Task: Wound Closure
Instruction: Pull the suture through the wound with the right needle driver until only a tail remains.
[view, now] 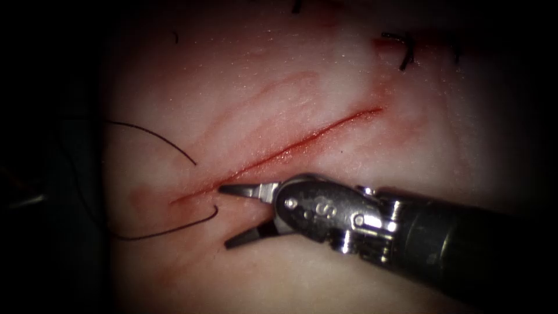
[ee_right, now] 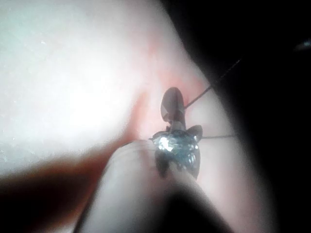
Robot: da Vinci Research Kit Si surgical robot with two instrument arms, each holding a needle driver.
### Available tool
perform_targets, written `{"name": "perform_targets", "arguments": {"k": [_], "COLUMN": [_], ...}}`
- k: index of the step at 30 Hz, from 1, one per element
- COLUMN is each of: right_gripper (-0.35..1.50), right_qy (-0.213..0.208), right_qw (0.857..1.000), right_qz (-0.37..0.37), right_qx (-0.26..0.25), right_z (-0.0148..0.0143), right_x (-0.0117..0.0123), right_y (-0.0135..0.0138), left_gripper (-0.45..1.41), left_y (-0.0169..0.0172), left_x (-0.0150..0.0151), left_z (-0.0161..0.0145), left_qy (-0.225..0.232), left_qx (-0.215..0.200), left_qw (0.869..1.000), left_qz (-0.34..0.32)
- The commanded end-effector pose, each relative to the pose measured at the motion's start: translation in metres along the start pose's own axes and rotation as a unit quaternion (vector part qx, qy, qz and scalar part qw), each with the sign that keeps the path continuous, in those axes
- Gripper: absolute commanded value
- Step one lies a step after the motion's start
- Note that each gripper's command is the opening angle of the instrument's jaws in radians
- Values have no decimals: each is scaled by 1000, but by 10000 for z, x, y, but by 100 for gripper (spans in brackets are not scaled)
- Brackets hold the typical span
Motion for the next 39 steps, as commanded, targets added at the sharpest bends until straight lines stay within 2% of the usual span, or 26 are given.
{"name": "perform_targets", "arguments": {"k": [1, 5, 6, 8, 9, 10, 11, 18, 20, 24, 27, 29, 32, 33, 34, 36, 39], "right_gripper": [135, 125, 111, 99, 71, -28, -35, -35, -35, -35, -35, -35, -35, 56, 120, 133, 138], "right_qy": [-1, 1, -2, -7, -5, 2, 4, 4, -6, 3, 19, 35, 43, 37, 32, 24, 21], "right_qw": [1000, 1000, 1000, 1000, 999, 998, 998, 995, 993, 988, 983, 980, 978, 984, 988, 996, 997], "right_qz": [-3, -7, -9, -14, -15, -18, -19, -46, -52, -60, -56, -47, -48, -47, -44, -30, -14], "right_qx": [6, 16, 24, 25, 33, 56, 64, 88, 104, 142, 175, 191, 199, 169, 141, 85, 68], "right_z": [13, 24, 28, 32, 33, 33, 33, 8, -3, -9, -3, 3, 9, 14, 15, 9, -4], "right_x": [-9, -18, -21, -24, -25, -26, -26, -7, 4, 27, 70, 90, 99, 99, 98, 89, 80], "right_y": [7, 9, 10, 9, 8, 6, 6, 1, -20, -62, -105, -119, -118, -108, -102, -82, -58], "left_gripper": [-35, -35, -35, -35, -35, -35, -35, -35, -35, -35, -35, -35, -35, -35, -35, -35, -35], "left_y": [-1, 0, 0, 0, 0, 0, 0, 0, 0, 2, 5, 5, 5, 5, 5, 5, 4], "left_x": [0, 0, 0, 0, 0, 0, 0, -1, -4, -7, -6, -6, -6, -7, -7, -7, -8], "left_z": [10, 11, 11, 11, 11, 11, 11, 12, 14, 18, 22, 23, 23, 23, 23, 23, 23], "left_qy": [2, 2, 2, 2, 2, 2, 2, 2, 2, -1, -3, -3, -3, -5, -6, -6, -5], "left_qx": [-4, -6, -6, -6, -6, -6, -6, -7, -9, -12, -14, -15, -15, -15, -15, -16, -16], "left_qw": [1000, 1000, 1000, 1000, 1000, 1000, 1000, 1000, 1000, 1000, 1000, 1000, 1000, 1000, 1000, 1000, 1000], "left_qz": [0, 0, 0, 0, 0, 0, 0, 1, 2, 4, 4, 4, 4, 4, 4, 4, 8]}}
